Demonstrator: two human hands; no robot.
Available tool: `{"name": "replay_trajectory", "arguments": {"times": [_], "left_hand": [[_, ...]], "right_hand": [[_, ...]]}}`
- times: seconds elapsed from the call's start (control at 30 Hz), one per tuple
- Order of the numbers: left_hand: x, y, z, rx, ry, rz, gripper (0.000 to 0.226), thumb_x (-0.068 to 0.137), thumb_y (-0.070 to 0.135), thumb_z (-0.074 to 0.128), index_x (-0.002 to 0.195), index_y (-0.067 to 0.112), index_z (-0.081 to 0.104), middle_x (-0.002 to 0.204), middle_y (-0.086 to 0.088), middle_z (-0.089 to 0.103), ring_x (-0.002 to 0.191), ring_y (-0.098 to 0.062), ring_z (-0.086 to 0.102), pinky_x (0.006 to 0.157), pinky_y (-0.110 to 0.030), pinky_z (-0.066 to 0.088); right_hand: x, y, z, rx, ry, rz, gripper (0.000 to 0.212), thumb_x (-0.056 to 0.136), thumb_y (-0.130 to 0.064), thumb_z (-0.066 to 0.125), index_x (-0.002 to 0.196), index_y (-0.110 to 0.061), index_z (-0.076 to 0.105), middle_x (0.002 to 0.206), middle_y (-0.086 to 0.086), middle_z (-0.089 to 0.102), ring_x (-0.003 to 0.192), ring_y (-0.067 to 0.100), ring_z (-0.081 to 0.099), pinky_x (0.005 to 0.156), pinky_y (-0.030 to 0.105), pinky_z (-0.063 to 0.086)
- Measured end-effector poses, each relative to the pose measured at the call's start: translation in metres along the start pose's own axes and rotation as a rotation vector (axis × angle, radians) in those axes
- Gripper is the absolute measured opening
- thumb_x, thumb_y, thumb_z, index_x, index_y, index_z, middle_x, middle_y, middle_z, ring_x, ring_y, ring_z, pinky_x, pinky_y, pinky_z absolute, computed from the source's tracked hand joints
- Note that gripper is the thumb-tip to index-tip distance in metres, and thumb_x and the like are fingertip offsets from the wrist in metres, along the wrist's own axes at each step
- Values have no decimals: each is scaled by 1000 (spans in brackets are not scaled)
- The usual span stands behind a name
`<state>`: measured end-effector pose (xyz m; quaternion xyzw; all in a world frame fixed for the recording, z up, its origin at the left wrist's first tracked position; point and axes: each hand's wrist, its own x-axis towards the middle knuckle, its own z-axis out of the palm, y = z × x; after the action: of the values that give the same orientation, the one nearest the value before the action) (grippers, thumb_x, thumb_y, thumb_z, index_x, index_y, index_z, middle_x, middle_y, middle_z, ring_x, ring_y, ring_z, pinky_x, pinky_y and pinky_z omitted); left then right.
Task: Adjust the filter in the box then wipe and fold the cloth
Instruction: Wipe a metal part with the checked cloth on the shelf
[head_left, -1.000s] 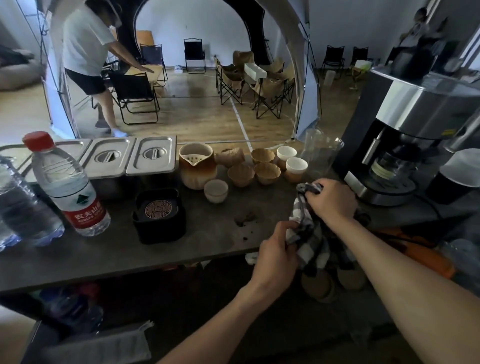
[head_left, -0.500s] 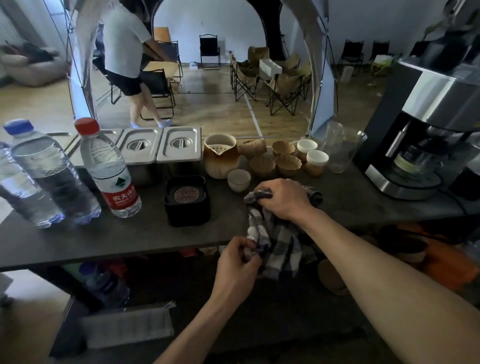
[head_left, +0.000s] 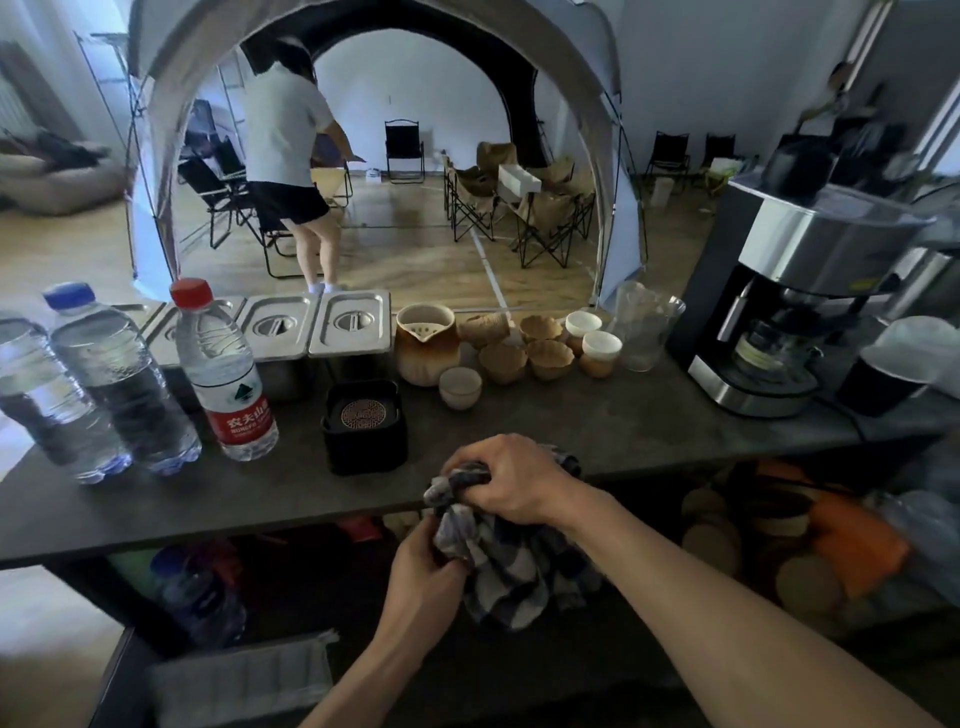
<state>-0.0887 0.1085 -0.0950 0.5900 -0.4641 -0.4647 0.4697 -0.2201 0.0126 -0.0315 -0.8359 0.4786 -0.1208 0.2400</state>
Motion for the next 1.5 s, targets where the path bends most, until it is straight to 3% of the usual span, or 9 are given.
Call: {"name": "replay_trajectory", "arguments": {"times": [0.17, 0.27, 0.4, 0.53, 0.63, 0.8, 0.93, 1.07, 1.5], "left_hand": [[5, 6, 23, 21, -74, 3, 9, 85, 13, 66, 93, 16, 67, 87, -3, 74, 85, -18, 71, 73, -41, 60], [19, 23, 62, 38, -150, 10, 16, 87, 1, 60, 93, 14, 63, 83, -1, 71, 78, -14, 67, 69, -33, 55], [45, 46, 128, -18, -322, -6, 27, 80, 16, 61, 102, 30, 64, 100, 1, 74, 96, -17, 71, 84, -48, 59], [63, 58, 164, -12, -285, 8, 50, 80, 28, 76, 126, 23, 59, 113, 7, 69, 102, -6, 66, 87, -28, 57], [77, 57, 148, 47, -111, 35, 46, 81, 38, 76, 122, 25, 60, 111, 11, 68, 101, -4, 65, 86, -28, 58], [89, 61, 88, 175, 50, 156, 26, 94, 21, 63, 117, 29, 53, 102, 18, 58, 86, 9, 55, 59, 1, 44], [86, 63, 38, 347, 163, 219, 19, 94, 15, 61, 103, 27, 49, 97, 12, 62, 84, 0, 59, 63, -14, 50], [69, 56, -4, 547, 296, 253, 15, 93, 19, 62, 95, 29, 51, 91, 9, 61, 83, -14, 63, 69, -40, 56], [19, 4, -38, 842, 300, 332, 10, 93, 25, 58, 100, 19, 54, 105, 1, 50, 67, -21, 62, 50, -26, 37]], "right_hand": [[-33, 28, -33, 316, 274, 191, 15, 80, -34, 70, 95, -38, 72, 89, -18, 71, 86, -2, 65, 77, 26, 52], [-50, 64, -72, 172, 548, 461, 15, 84, -38, 69, 97, -31, 72, 83, -14, 67, 83, 10, 63, 67, 25, 43], [-62, 133, -102, 19, 693, 747, 34, 85, -42, 66, 113, -23, 69, 107, 4, 71, 101, 29, 64, 68, 30, 41], [-63, 174, -98, 27, 831, 717, 61, 82, -54, 67, 130, -19, 58, 124, 10, 62, 115, 30, 57, 84, 36, 46], [-46, 180, -77, -125, 735, 658, 54, 81, -63, 59, 118, -26, 67, 111, 4, 69, 104, 29, 63, 77, 35, 51], [-3, 147, -59, -307, 488, 682, 55, 82, -74, 45, 110, -32, 68, 111, 8, 63, 104, 32, 59, 76, 35, 49], [22, 102, -38, -280, 401, 588, 72, 80, -83, 32, 110, -29, 68, 112, 9, 61, 102, 30, 57, 77, 37, 51], [37, 59, -18, -306, 308, 462, 60, 83, -73, 43, 118, -28, 64, 118, 8, 58, 107, 29, 53, 81, 38, 48], [33, -9, 19, -293, 203, 220, 44, 84, -49, 56, 124, -33, 63, 116, 4, 56, 110, 27, 50, 87, 38, 48]]}}
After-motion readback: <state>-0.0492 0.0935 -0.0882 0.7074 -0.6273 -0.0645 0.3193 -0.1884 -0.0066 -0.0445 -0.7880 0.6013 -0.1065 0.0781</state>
